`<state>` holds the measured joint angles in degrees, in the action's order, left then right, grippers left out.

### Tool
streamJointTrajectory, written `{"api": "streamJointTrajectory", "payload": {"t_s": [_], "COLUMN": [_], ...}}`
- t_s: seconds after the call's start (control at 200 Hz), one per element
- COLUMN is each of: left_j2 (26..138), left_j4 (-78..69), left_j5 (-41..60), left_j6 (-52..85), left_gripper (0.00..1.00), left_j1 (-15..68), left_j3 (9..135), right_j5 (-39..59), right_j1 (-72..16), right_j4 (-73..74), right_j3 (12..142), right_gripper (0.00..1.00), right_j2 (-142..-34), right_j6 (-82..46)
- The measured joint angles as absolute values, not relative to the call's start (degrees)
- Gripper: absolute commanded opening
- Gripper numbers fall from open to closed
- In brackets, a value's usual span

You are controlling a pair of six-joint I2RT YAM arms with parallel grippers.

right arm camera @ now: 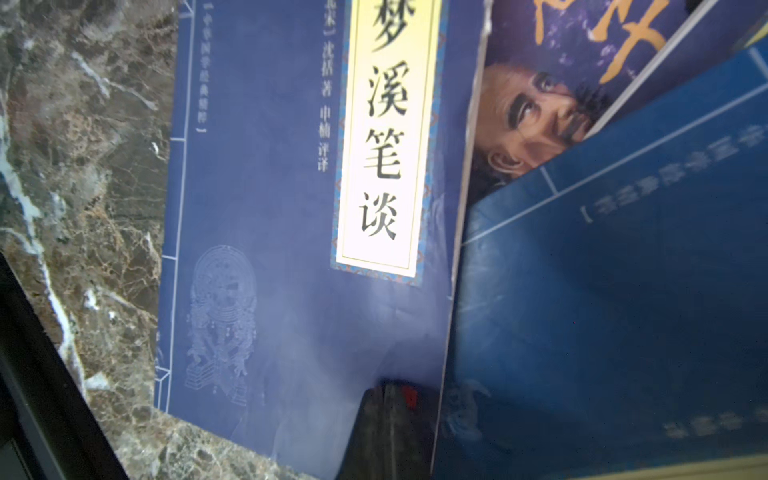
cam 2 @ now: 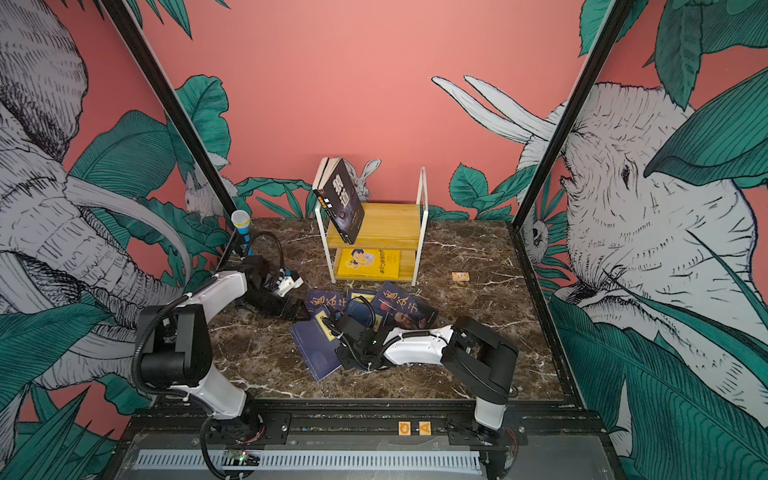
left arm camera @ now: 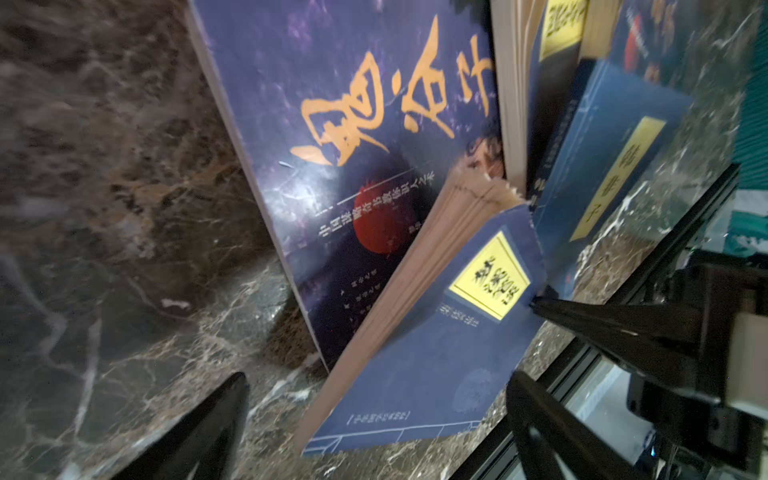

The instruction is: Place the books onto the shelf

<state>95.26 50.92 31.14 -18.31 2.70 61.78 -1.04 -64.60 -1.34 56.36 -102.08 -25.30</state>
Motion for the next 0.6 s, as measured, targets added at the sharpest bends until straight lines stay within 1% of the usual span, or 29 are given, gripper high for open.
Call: {"api": "streamJointTrajectory", "payload": {"t_s": [0.165, 0.22, 0.315, 0.43, 0.6], "left_j2": [100.3, 101.6, 102.4, 102.0, 99.4], "left_j4": [53.8, 54.6, 55.3, 56.3, 56.6], "left_j5": [28.4, 27.7, 27.3, 28.3, 30.3], "left_j6": [-20.2, -20.6, -21.1, -21.7, -22.2], "left_gripper": [0.88, 0.87, 0.81, 0.73, 0.56], "left_j1": [6.0, 6.4, 6.7, 6.9, 6.9], "left_j3": [65.1, 66.0, 66.4, 66.4, 66.2], "right_j5": [-1.0, -0.9, -0.8, -0.8, -0.8], "right_j1": [-64.4, -64.3, -64.1, -64.1, -64.0], "right_j4": [2.1, 2.7, 4.3, 4.9, 5.9], "right_j3": [54.6, 54.3, 53.5, 53.4, 52.8], "right_gripper": [0.0, 0.0, 0.0, 0.0, 0.0], "right_j2": [-101.9, -101.9, -101.9, -102.0, -101.9], "right_j6": [-25.8, -26.1, -26.5, -26.7, -26.9]}}
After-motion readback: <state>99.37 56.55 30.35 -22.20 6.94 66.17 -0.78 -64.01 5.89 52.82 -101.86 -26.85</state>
